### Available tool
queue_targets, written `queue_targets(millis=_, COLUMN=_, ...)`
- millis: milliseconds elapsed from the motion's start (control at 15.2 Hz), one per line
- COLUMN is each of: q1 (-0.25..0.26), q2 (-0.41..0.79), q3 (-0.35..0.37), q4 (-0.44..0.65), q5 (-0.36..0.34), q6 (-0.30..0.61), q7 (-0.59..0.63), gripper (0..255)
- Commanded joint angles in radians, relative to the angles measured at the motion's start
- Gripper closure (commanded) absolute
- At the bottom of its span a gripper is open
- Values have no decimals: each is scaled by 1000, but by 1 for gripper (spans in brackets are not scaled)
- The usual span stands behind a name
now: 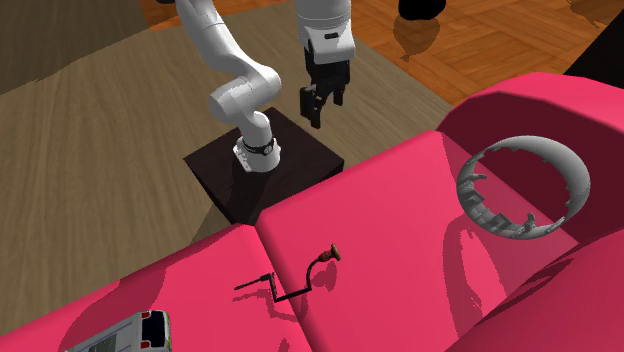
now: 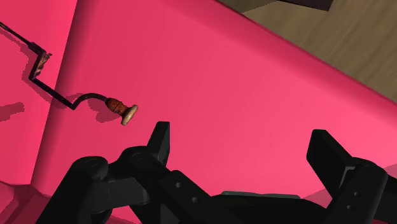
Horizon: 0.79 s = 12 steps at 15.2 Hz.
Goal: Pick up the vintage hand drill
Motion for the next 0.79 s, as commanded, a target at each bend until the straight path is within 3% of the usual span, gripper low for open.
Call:
queue_targets(millis=0, q1=0, q2=0, q3=0, q4=0, q5=0, q6=0, q7=0, gripper=0)
queue_targets(millis=726, q1=-51, q2=120, q3=-209, q4=-140, q5=-97, q6=241, q7=-266, gripper=0)
